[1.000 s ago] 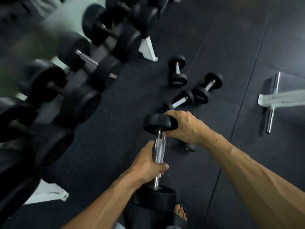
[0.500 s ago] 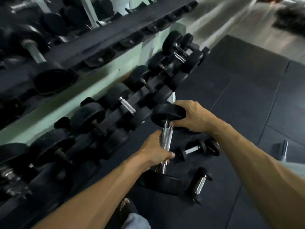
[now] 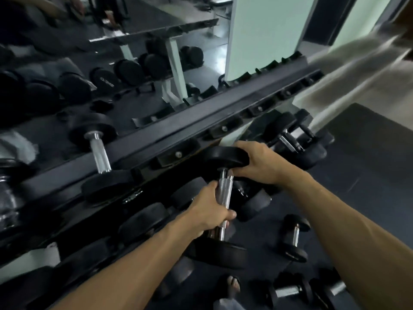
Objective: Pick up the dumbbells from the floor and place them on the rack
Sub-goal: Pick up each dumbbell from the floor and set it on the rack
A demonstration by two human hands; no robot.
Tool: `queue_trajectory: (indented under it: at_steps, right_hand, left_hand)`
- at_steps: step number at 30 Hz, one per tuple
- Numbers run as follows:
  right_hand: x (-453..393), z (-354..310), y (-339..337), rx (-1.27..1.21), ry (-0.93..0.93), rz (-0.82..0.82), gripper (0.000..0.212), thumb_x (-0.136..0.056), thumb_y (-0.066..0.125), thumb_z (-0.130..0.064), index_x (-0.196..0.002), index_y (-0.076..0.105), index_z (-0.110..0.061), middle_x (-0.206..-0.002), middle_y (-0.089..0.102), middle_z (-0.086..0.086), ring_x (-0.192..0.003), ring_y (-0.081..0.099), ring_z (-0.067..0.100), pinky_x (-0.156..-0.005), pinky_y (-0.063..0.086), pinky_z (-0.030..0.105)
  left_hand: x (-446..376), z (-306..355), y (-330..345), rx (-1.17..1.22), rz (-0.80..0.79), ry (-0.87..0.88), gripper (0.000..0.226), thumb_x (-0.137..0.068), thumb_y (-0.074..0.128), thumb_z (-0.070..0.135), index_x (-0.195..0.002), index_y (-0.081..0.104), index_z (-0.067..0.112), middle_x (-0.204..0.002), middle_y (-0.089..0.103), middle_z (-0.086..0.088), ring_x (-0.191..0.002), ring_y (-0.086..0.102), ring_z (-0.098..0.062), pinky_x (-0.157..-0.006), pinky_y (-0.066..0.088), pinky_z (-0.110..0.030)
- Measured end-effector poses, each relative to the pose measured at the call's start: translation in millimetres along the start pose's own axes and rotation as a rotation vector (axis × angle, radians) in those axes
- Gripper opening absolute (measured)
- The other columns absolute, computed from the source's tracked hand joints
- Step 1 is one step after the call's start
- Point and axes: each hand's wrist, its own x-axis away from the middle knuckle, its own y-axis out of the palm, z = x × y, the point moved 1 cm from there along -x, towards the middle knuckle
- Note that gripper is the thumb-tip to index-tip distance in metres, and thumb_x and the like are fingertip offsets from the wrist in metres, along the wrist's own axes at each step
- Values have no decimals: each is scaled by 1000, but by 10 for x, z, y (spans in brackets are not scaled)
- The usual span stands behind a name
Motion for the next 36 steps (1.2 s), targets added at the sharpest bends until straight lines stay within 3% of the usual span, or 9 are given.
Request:
queue_trajectory:
  at_steps: [2,6,13,19,28,30,32,34,36]
  right_hand:
    - [-415,61,-105,27,-48,-23,38,-74,79,-24,-107,62,-22,-92,67,-9,-87,64,10,-80,50,25]
    - [-1155,68,-236,52,-139,-100,31,-74,78,-26,-100,61,-22,-89,66,-7,-84,63,12,-74,49,31]
    - [-2106,-169,-179,75,-273,-193,33,-75,76,-21,-104,61,-23,-89,66,-8,-83,63,12,-73,49,29]
    - [-2714,-327,-8,70,-352,-222,33,-73,77,-21,-99,58,-29,-86,64,-12,-79,61,7,-70,45,23]
    - [-3447,-310,227,38,-319,-203,43,-75,76,-18,-114,57,-26,-89,65,-9,-82,62,12,-75,51,31]
    - [-3544,-267,274,16,-304,-206,44,-74,77,-16,-113,58,-26,-89,66,-8,-82,63,11,-75,52,30]
    - [-3590,-237,324,-4,-300,-210,46,-72,78,-15,-113,58,-25,-90,66,-8,-84,63,11,-77,53,31]
    - [-3596,-216,356,-16,-303,-192,46,-71,78,-16,-112,59,-26,-91,66,-6,-85,63,12,-78,53,34]
    - [-3585,-197,380,-34,-287,-175,45,-70,77,-16,-111,59,-26,-92,66,-5,-86,63,14,-79,52,37]
  left_hand:
    - [-266,130,-114,48,65,-24,75,-76,77,1,-139,39,17,-110,58,-7,-66,68,-19,-69,62,-40]
    - [-643,347,-370,149,175,-60,93,-78,76,4,-150,23,28,-121,59,-11,-71,71,-20,-65,59,-27]
    - [-1068,451,-887,263,336,-118,99,-77,77,7,-151,17,31,-139,47,-4,-91,71,-28,-86,57,-41]
    - [-1316,463,-1340,277,388,-154,95,-83,73,8,-152,12,31,-136,52,-6,-78,73,-18,-79,59,-32]
    - [-1851,445,-1881,214,440,-166,86,-83,72,7,-149,22,30,-134,52,-2,-79,72,-17,-73,59,-28]
    - [-1943,422,-1915,209,439,-186,87,-82,73,9,-149,21,28,-136,50,-2,-93,69,-17,-77,54,-24]
    - [-1990,388,-1925,211,438,-207,90,-80,75,11,-149,20,29,-135,50,0,-106,64,-20,-91,51,-30]
    - [-2010,371,-1922,207,423,-211,92,-79,75,13,-150,19,30,-136,50,0,-107,64,-22,-96,51,-35]
    - [-2002,363,-1930,192,410,-211,91,-80,74,13,-150,19,29,-133,51,1,-102,66,-20,-90,53,-31]
